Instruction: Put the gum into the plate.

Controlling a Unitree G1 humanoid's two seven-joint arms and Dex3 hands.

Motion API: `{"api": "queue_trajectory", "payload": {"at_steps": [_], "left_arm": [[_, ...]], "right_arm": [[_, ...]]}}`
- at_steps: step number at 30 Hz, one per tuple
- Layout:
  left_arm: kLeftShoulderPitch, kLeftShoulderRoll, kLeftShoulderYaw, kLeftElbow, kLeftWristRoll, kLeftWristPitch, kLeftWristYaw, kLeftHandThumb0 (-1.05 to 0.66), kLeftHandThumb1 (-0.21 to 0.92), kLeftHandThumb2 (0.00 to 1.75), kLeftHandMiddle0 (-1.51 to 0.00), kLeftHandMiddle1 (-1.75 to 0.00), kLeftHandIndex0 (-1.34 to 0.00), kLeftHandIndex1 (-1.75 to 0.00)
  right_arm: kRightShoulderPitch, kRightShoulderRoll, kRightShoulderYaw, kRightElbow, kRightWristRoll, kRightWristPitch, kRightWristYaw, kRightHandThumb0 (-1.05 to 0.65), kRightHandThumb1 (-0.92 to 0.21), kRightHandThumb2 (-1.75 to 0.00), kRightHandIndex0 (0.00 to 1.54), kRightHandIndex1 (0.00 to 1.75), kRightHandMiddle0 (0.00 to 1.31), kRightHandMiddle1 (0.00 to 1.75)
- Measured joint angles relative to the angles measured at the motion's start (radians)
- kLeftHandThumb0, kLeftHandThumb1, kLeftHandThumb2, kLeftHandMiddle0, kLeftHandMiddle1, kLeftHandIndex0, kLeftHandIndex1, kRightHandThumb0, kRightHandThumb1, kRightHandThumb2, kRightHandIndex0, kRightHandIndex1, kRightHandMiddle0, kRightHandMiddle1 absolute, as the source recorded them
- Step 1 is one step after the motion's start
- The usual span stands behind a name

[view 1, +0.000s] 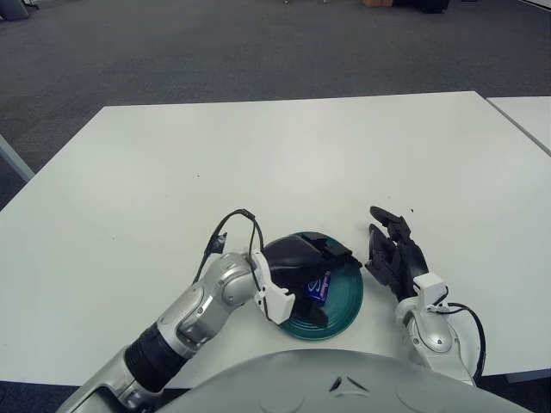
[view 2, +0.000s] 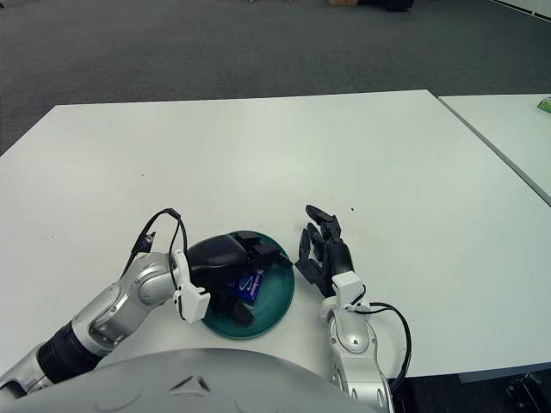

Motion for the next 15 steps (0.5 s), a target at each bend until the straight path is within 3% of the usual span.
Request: {"api": "queue_trajectory", "payload": {"at_steps": [10,15], "left_arm": [[0.023,0.007,0.032,0.009,-0.064,-0.005,-0.007,-1.05,0.92,0.28,0.00,0.00,0.00,0.00],[0.044,0.001,0.082,0.000,-0.112,0.007,-0.005,-1.05,0.92,0.25,0.00,0.00,0.00,0.00]], "right_arm": [[0.000,0.000,-0.002,0.000,0.005,0.001,-0.002,-0.61,-0.92,-0.98,0.27,0.01,0.00,0.64],[-0.001,-0.002,-0.004,0.001,0.005,-0.012,-0.004,-0.61,-0.92,-0.99,0.28,0.01,0.00,0.66]]}}
